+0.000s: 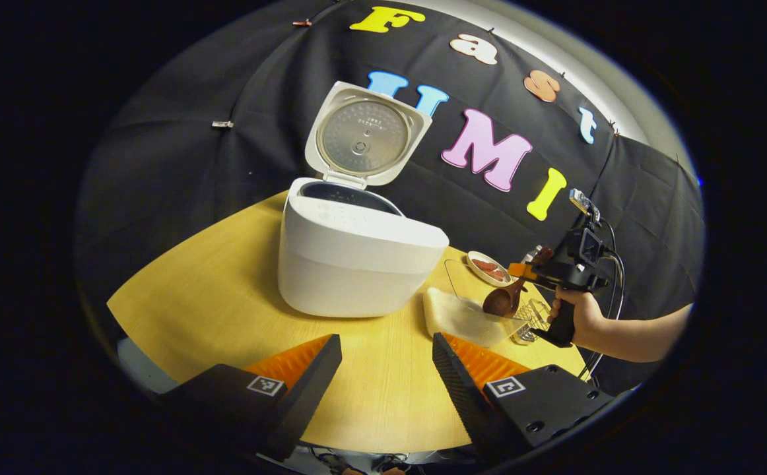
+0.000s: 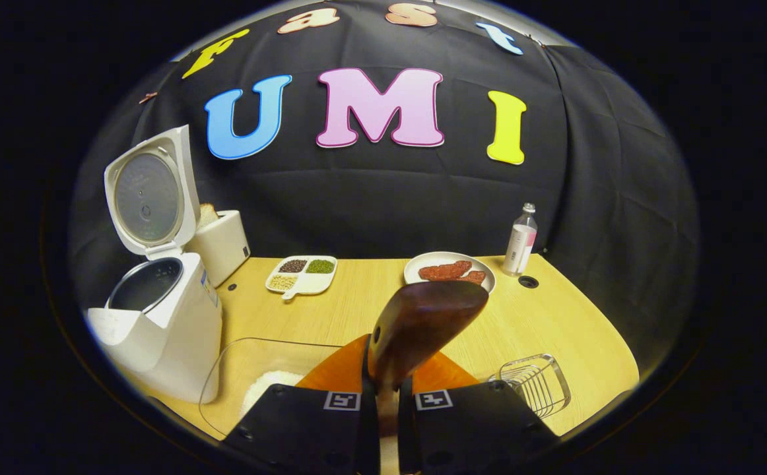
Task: Close the left gripper, press the button to open the rice cooker; take a wooden spoon from the chopstick holder with the right hand, scoop a spoonful of rice and pour it into the rice cooker, then put the wooden spoon back into the chopstick holder.
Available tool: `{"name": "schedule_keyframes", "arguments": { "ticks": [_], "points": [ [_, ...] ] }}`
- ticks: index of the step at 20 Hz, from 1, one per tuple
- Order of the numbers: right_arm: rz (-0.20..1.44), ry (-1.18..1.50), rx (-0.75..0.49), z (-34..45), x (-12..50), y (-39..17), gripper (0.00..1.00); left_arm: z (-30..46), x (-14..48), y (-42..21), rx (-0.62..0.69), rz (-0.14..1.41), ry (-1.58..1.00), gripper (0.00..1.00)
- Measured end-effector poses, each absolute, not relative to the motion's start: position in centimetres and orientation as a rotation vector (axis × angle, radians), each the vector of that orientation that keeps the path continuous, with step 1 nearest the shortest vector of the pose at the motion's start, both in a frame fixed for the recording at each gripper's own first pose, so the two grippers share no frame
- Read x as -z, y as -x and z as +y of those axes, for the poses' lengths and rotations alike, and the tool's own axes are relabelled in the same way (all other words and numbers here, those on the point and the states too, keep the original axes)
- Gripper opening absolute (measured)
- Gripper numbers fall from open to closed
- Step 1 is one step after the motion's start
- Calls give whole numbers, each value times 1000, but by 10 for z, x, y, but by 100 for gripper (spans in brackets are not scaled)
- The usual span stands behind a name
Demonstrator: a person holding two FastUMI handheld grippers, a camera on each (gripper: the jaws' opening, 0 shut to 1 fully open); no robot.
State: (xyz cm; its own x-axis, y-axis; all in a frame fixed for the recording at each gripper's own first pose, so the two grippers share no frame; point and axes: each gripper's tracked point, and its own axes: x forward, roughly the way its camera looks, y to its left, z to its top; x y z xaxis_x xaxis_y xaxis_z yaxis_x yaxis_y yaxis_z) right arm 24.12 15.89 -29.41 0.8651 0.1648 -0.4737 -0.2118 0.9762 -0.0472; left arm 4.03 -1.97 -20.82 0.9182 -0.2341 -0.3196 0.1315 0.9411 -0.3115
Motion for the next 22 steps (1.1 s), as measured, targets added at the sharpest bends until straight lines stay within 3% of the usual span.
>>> {"name": "schedule_keyframes", "arguments": {
  "ticks": [2,3,9,22],
  "points": [
    [467,95,-180,163,296,-238,20,-17,215,-43,193,373,297,96],
    [457,94,-174,167,296,-234,16,-14,215,-43,192,370,304,96],
    [508,-10,-197,207,307,-200,16,4,225,-43,175,411,320,96],
    [745,-507,-74,230,313,-168,16,-5,224,-34,210,433,349,96]
  ]
}}
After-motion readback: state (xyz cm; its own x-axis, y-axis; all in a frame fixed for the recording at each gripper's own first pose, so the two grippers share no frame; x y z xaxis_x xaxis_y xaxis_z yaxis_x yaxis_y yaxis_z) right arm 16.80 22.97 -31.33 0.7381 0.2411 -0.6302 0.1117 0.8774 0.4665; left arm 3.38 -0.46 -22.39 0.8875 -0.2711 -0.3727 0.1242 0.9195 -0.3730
